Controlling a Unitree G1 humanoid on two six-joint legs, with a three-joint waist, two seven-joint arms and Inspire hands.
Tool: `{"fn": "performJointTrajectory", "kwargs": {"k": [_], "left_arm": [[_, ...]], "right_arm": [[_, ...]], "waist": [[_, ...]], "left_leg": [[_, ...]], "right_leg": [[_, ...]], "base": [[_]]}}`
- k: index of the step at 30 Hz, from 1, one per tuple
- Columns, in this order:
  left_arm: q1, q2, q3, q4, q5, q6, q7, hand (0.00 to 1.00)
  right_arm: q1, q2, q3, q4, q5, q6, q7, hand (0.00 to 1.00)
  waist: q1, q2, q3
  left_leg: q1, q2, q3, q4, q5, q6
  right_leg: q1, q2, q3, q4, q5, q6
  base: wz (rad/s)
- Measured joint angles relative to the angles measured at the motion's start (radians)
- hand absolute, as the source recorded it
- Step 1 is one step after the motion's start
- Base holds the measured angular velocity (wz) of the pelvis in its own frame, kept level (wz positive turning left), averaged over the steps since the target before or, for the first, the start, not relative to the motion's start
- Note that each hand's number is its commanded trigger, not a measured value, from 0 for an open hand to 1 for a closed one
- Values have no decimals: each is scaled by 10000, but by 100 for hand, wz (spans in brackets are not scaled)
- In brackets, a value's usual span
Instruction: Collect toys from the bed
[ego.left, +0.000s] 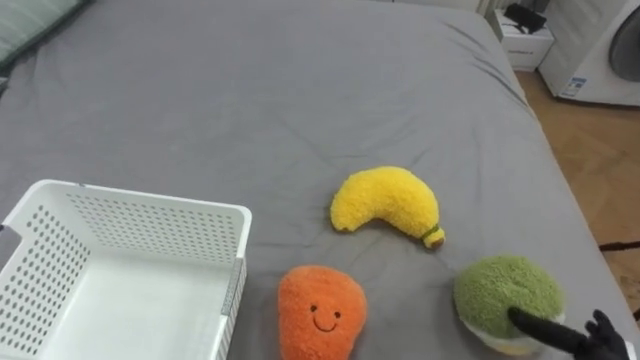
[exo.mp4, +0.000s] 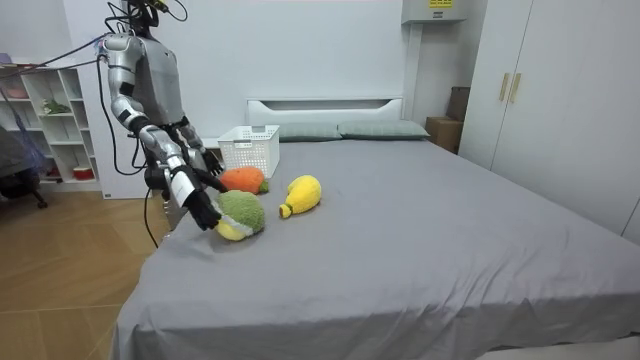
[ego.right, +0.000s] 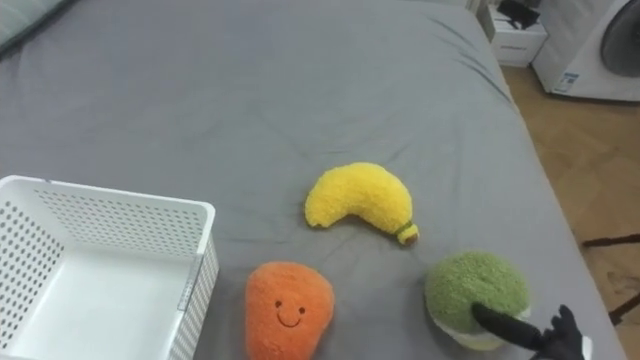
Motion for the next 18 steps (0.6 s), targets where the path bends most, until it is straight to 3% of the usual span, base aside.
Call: {"fn": "performJointTrajectory", "kwargs": {"k": [5, 9, 18], "left_arm": [[196, 5, -106, -119, 18, 36, 19, 0], [239, -4, -371, -346, 22, 191, 16, 0], [559, -23, -374, -726, 200, 193, 102, 0]], "right_arm": [[32, 8, 745, -977, -944, 94, 69, 0], [28, 8, 1217, -1612, -1659, 119, 203, 0], [70, 8, 1231, -1628, -2963, 114, 171, 0]], "waist": [[78, 63, -1], [209, -29, -17], [406, 34, 14]], "left_leg": [[-2, 5, 11, -8, 0, 0], [-5, 3, 11, -4, 0, 1], [-15, -16, -105, 31, 0, 1]], "right_leg": [[14, -1, -21, 29, 4, 3], [44, -12, -63, 5, 3, 4], [119, -34, -209, -13, 5, 14]], "base": [[0], [2], [5]]}}
